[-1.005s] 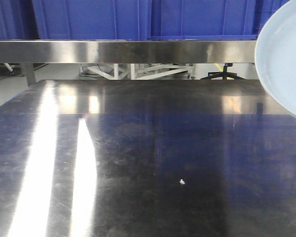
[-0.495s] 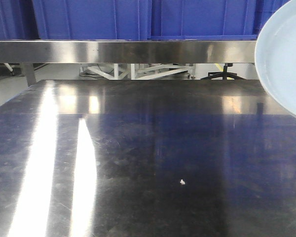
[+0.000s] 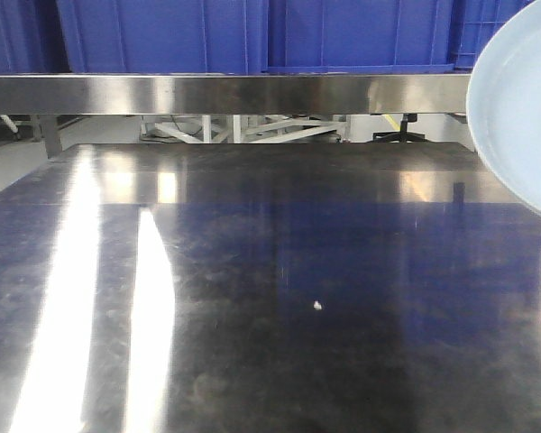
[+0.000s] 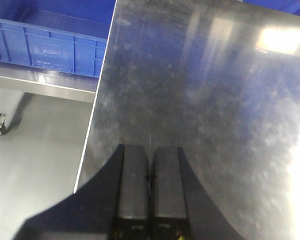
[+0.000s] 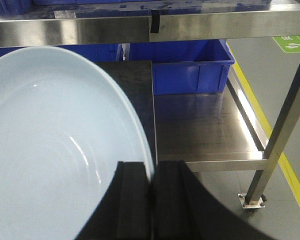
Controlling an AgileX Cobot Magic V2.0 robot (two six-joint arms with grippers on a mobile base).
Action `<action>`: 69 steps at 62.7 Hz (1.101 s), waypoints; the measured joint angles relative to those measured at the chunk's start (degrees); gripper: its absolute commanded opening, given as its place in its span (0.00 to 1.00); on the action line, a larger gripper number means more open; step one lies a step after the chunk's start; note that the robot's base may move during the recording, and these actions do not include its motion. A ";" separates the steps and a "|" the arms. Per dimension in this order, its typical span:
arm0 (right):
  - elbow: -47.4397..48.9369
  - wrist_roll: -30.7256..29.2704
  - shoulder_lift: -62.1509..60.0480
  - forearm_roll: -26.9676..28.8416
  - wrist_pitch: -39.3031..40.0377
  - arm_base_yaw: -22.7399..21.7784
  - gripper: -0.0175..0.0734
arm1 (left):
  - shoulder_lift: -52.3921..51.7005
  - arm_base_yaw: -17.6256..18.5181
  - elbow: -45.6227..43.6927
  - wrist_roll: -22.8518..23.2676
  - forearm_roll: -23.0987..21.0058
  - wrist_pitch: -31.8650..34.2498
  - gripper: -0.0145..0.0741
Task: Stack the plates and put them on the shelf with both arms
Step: 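Drive the base to the blue bin shelf holding the plate in the right gripper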
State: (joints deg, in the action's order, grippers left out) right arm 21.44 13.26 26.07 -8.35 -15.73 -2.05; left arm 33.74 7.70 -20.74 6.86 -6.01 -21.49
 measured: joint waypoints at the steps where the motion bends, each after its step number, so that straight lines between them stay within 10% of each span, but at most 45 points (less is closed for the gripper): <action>1: 0.00 0.00 0.00 0.00 0.00 0.00 0.25 | 0.00 0.00 0.00 0.00 0.00 0.00 0.26; 69: 0.00 0.00 0.00 0.00 0.00 0.00 0.25 | 0.00 0.00 0.00 0.00 0.13 0.00 0.26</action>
State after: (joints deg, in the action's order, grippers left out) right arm 21.44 13.26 26.07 -8.35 -15.73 -2.05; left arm 33.74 7.70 -20.74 6.86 -5.88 -21.49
